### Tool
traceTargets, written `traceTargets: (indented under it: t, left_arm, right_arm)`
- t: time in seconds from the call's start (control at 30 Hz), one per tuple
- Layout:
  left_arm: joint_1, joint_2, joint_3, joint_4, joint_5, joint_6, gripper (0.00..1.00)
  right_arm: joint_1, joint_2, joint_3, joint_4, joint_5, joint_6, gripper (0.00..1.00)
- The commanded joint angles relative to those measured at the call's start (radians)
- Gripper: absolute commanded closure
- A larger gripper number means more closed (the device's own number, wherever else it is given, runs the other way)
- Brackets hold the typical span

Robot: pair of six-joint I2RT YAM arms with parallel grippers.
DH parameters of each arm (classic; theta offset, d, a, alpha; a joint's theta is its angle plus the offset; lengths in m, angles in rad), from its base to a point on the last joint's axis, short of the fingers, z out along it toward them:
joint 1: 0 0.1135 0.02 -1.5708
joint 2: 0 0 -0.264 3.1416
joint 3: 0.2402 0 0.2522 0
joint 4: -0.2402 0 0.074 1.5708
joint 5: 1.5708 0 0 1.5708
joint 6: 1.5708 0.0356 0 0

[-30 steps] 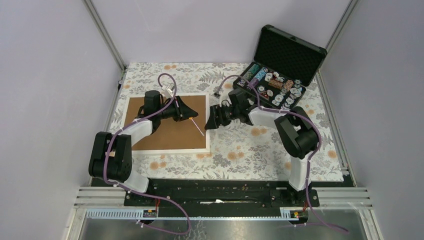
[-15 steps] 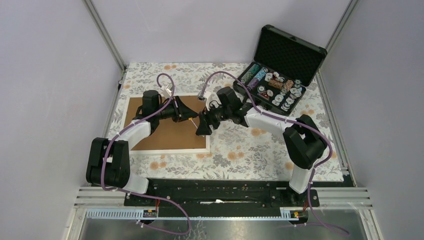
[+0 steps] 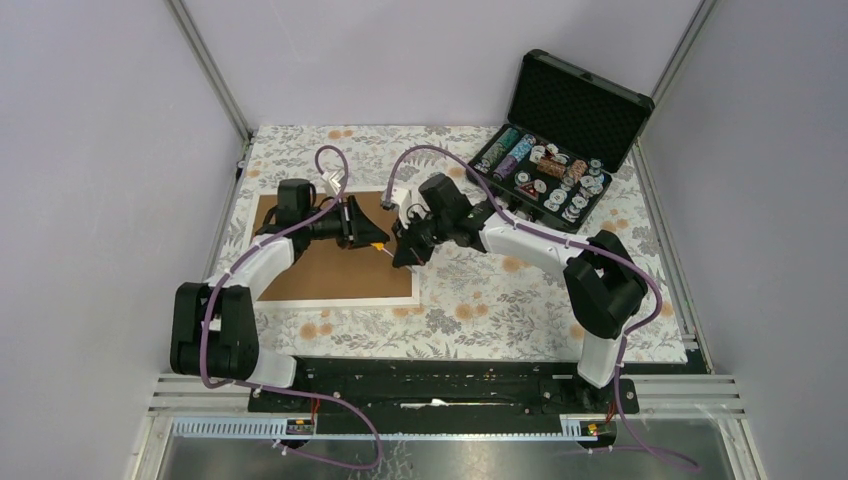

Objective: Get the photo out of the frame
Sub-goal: Adjust the screwdriver.

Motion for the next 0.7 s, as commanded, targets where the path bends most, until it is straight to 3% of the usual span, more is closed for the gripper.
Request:
traceTargets:
  t: [0.0, 0.13, 0.33, 0.67]
  left_arm:
    - [0.032, -0.039, 0.090, -0.289, 0.152, 0.300, 0.62]
    - [0.032, -0.014, 0.114, -0.471, 0.207, 0.471, 0.56]
    - [0.029, -0.010, 0.092, -0.497, 0.223, 0.497, 0.52]
    - [0.017, 0.022, 0.080, -0.498, 0.233, 0.505, 0.67]
  right_arm:
    - [0.003, -0.025, 0.024, -0.106, -0.092, -0.126, 1.00]
    - [0.003, -0.033, 0.027, -0.145, -0.141, -0.173, 1.00]
    - [0.004, -0.027, 0.053, -0.199, -0.179, -0.218, 1.00]
    - [0.007, -0.010, 0.087, -0.264, -0.231, -0.279, 1.00]
